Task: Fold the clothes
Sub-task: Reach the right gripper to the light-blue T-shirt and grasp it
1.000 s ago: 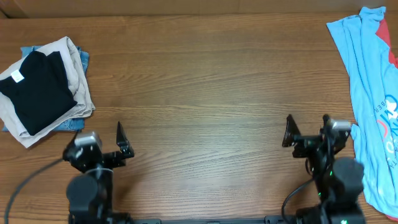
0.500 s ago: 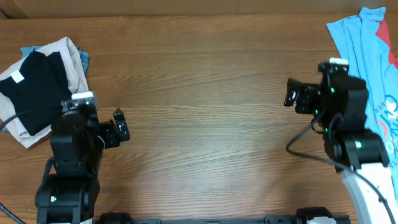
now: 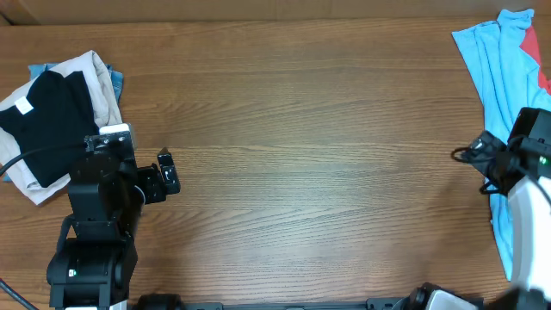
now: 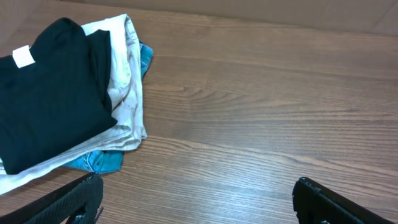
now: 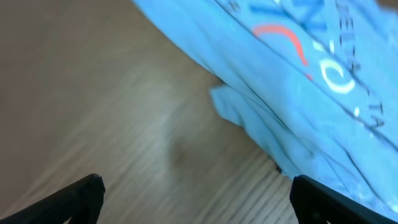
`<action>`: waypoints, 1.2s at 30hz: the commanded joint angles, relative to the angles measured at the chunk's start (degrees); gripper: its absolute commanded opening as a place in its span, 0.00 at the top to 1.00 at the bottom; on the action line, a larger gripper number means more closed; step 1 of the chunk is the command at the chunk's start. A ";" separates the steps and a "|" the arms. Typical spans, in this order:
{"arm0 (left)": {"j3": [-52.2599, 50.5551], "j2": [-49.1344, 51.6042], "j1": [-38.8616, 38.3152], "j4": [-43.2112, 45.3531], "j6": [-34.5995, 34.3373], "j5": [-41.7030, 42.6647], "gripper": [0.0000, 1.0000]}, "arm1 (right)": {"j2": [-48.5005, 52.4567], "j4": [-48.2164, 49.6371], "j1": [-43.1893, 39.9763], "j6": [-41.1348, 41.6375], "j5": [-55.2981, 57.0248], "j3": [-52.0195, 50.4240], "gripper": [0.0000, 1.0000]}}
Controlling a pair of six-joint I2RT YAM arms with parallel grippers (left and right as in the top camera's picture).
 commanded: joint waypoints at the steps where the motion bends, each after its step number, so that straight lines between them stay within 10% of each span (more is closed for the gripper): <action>1: 1.46 -0.07 0.26 0.26 -0.15 0.68 0.00 | 7.80 0.22 -3.17 1.60 0.61 0.55 0.02; 18: 1.44 -0.07 0.26 0.11 -0.17 0.70 0.00 | 22.29 4.98 -9.33 1.60 2.27 0.39 0.09; 31: 1.44 -0.07 0.26 0.11 -0.17 0.70 0.00 | 23.58 5.16 -9.68 1.84 2.14 0.39 0.92; 36: 1.46 -0.07 0.26 0.11 -0.15 0.70 0.00 | 22.97 4.66 -9.66 3.52 1.88 1.01 0.96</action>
